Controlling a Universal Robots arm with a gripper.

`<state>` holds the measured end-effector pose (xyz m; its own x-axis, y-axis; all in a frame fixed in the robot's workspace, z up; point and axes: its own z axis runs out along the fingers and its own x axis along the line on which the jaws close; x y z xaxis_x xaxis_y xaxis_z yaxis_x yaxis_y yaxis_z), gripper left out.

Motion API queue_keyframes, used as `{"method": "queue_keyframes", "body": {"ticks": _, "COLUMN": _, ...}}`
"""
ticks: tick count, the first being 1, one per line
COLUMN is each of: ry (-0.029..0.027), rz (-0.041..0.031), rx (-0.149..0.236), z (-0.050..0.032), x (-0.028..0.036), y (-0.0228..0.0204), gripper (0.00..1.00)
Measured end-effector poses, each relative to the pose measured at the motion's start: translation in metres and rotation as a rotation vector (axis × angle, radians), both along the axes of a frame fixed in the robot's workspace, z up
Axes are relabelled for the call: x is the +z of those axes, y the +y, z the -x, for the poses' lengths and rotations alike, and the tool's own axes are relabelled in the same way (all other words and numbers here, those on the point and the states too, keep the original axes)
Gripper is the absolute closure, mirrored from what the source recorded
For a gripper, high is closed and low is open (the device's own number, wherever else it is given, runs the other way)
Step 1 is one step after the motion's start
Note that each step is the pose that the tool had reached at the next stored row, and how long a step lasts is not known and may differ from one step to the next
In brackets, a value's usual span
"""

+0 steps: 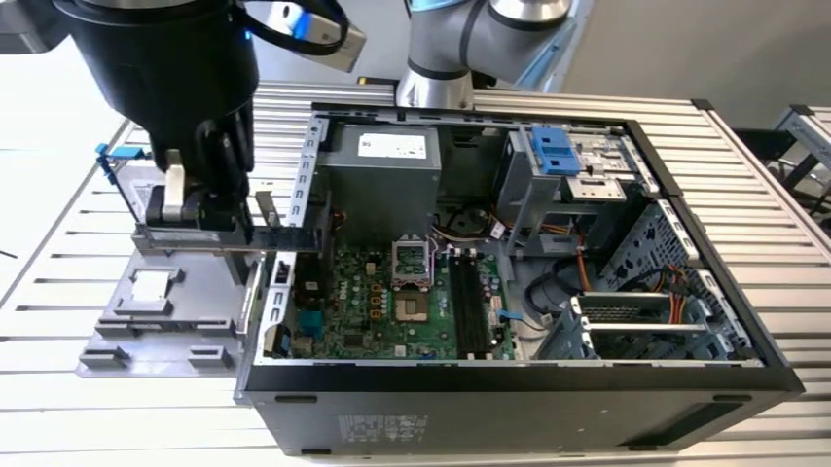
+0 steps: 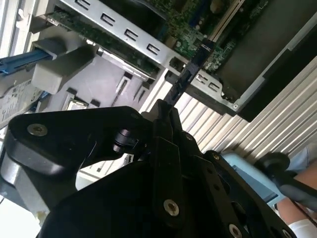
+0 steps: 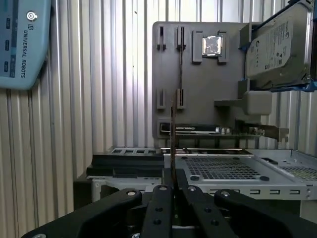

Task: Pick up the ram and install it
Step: 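Pick up the ram and move it above insertion slot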

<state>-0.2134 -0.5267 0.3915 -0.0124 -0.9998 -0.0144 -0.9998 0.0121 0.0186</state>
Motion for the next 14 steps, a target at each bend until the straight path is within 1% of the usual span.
{"method": "queue_keyframes", "body": {"ticks": 9, "ry": 0.0000, "rz": 0.0000, "rx": 0.000, "z": -0.0402, "x": 0.0000, "y": 0.0000, "gripper": 1.00}}
{"method": "queue_keyframes", "body": {"ticks": 14, "ry": 0.0000, "rz": 0.0000, "rx": 0.000, "z": -0.0609, "x": 0.0000, "y": 0.0000, "gripper": 1.00}}
